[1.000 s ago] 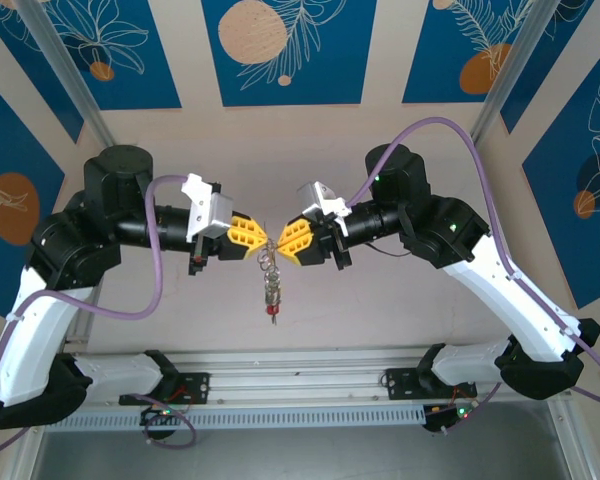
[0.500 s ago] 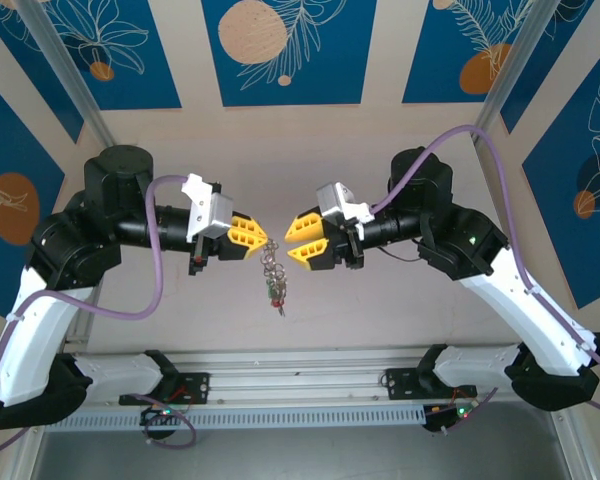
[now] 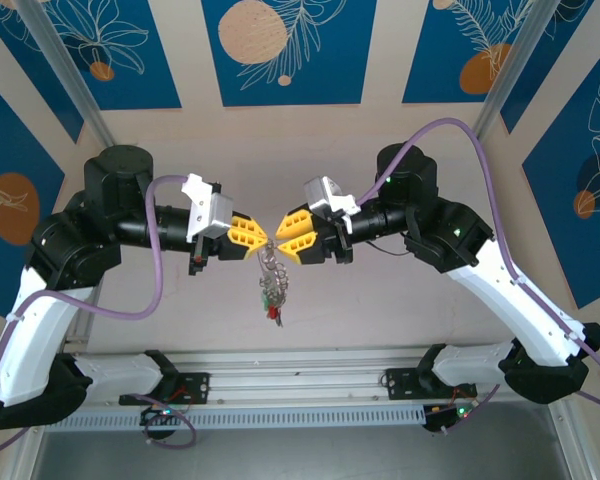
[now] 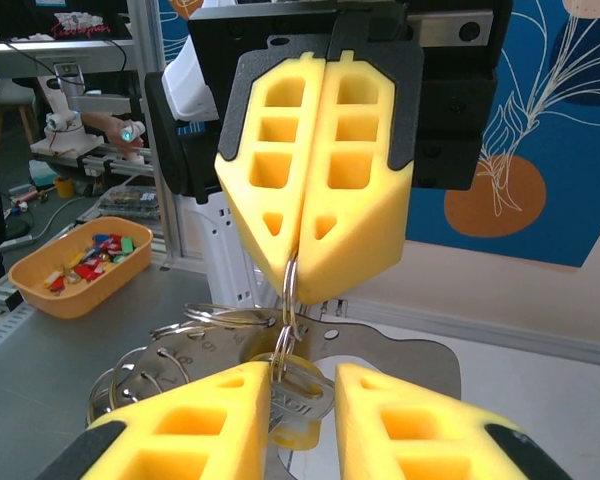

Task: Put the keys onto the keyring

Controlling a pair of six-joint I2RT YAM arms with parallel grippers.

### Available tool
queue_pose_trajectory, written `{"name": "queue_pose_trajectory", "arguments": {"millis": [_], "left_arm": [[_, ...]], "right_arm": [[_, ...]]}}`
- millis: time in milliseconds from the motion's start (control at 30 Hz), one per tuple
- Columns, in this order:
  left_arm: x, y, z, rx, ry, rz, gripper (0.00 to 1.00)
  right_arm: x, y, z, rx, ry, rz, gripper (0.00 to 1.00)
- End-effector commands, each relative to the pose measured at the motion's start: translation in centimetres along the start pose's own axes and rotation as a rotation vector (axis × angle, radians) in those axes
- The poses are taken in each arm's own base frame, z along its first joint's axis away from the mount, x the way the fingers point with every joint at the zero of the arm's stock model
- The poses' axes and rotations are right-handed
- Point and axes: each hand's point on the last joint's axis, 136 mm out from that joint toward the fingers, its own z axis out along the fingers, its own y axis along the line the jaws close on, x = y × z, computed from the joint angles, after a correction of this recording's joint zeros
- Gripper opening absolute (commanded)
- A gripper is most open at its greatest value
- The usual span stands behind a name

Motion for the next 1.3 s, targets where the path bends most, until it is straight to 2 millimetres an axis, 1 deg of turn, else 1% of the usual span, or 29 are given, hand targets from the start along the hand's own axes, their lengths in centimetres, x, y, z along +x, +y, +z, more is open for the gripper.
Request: {"name": "queue_pose_trajectory", "arguments": {"millis": [0,167,467,567,767,1133,1267], "left_arm": [[-1.6,-0.8,-0.5,0.023,-0.054,0.045,0.0],[-1.7,-0.8,-0.6,0.021,-0.057,0.046,0.0],[-1.6,-0.9,-0.7,0.015,-0.06,0.05,0.0],[-1.7,-0.9,-0.7,0.019,-0.066,0.051,0.0],[-1.9,-1.1,-0.7,0.029,-0.077,0.057,0.0],[-2.2,-1.4,-1.0,0.033,-0.087,0.062,0.0],[-2.3,-1.4,-1.1,0.028,-0.085,0.064,0.0]], "right_arm": [[-1.3,0.7,-0.2,-0.027,-0.029,-0.02,0.21],[-1.2,0.5,0.1,-0.035,-0.025,-0.011,0.15],[-1.2,0.5,0.3,-0.042,-0.023,-0.009,0.0],[-0.9,0.5,0.5,-0.044,-0.015,-0.002,0.0],[-0.1,-0.4,1.1,-0.032,0.018,0.035,0.0],[-0.2,-0.8,1.2,-0.017,0.022,0.044,0.0],[-0.3,-0.6,0.8,-0.003,0.019,0.023,0.11]]}}
